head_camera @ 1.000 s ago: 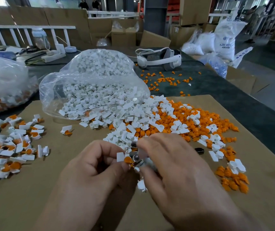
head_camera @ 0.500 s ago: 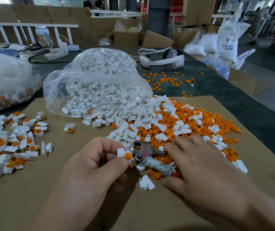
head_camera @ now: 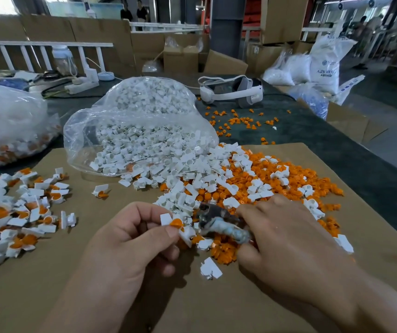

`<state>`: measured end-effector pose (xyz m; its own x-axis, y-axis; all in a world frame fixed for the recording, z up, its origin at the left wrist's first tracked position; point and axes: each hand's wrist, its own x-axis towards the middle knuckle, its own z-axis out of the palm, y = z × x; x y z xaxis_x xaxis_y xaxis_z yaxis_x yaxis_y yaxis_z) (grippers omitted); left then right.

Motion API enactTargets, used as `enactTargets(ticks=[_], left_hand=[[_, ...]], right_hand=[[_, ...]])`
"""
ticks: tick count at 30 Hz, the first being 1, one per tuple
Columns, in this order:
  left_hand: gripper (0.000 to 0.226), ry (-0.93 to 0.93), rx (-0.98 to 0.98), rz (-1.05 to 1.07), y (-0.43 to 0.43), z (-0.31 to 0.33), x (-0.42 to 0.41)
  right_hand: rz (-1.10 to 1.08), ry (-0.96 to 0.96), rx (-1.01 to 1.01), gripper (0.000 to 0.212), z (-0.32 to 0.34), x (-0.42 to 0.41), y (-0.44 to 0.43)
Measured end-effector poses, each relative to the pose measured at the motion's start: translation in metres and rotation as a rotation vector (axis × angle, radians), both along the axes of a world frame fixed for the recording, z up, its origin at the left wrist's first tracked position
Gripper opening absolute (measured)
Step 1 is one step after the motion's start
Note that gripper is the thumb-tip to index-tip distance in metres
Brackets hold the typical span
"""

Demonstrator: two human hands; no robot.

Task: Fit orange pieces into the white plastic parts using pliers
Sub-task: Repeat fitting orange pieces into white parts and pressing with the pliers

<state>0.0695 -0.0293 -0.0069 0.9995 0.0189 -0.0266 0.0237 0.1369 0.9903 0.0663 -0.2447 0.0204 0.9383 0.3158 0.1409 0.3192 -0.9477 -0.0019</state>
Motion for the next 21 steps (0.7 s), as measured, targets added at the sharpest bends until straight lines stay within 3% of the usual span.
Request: enactTargets(ticks=[3,5,7,10,21], left_hand=[[0.015,-0.001,-0.087,-0.001,0.000,0.003,0.000],[0.033,-0.021,-0.075,-0.015,0.000,0.008,-0.001],[0.026,-0.056,-0.106,0.000,0.000,0.010,-0.002],[0.021,-0.101,-0.154,0.009,0.000,0.013,-0.005],[0.023,-0.197,0.048,0.013,-0.002,0.016,-0.009]], right_hand=[[-0.023,-0.046,0.171,0.026,0.006,-0.001,0.000],[-0.015,-0.082,0.249,0.024,0.010,-0.002,-0.001],[0.013,-0.085,0.242,0.021,0.012,-0.005,-0.001],[0.086,-0.020,0.186,0.034,0.010,-0.006,0.002],[0.164,0.040,0.170,0.037,0.008,-0.009,0.006]])
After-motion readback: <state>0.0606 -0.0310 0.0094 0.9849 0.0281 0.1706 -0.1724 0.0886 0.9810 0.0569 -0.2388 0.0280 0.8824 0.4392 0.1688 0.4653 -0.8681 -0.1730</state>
